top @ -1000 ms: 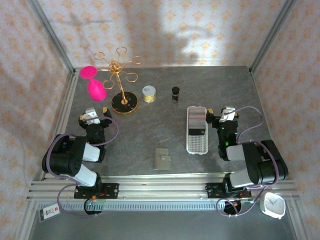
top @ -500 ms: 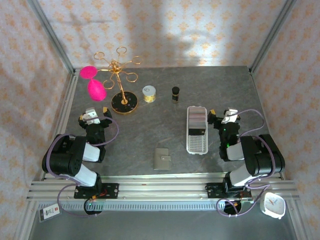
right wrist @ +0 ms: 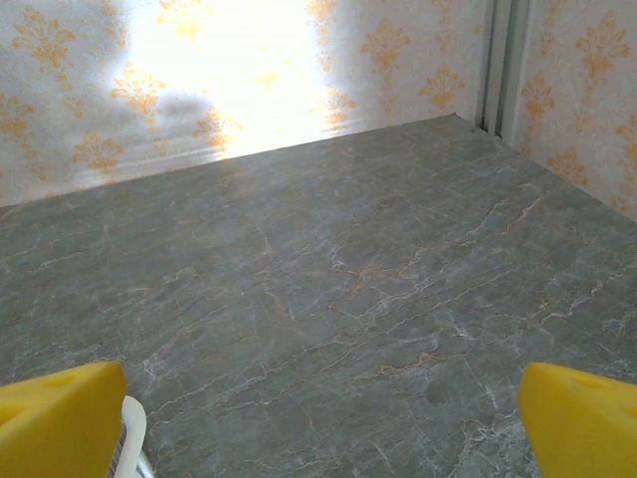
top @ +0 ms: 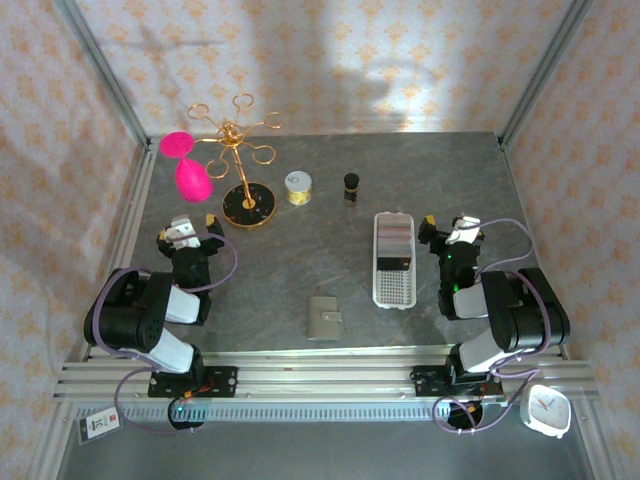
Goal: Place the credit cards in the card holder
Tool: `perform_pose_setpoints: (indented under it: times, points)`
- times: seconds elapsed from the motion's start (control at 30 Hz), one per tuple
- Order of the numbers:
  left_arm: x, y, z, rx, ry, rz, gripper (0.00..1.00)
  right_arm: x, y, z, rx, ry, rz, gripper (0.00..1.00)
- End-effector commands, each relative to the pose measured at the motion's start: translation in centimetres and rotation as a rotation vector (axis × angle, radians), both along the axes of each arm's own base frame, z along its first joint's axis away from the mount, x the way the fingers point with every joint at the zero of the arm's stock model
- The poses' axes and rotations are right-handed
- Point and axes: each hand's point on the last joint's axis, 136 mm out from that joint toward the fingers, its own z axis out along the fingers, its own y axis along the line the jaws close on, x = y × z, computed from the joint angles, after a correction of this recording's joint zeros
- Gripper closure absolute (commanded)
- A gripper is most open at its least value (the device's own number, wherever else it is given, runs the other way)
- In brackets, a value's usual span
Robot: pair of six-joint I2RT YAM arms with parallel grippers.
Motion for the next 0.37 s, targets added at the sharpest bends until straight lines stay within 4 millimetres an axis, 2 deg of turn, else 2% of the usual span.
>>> perform_pose_setpoints:
  times: [0.0, 0.33]
  points:
    - [0.20, 0.29, 0.54, -0.011, -0.022, 0.016, 0.01, 0.37, -0.60, 0.67, 0.009, -0.022, -0.030, 0.00]
    - [0.21, 0.24, 0.50, -0.011, -0.020, 0.015, 0.01, 0.38, -0.62, 0.63, 0.010, -0.021, -0.028, 0.00]
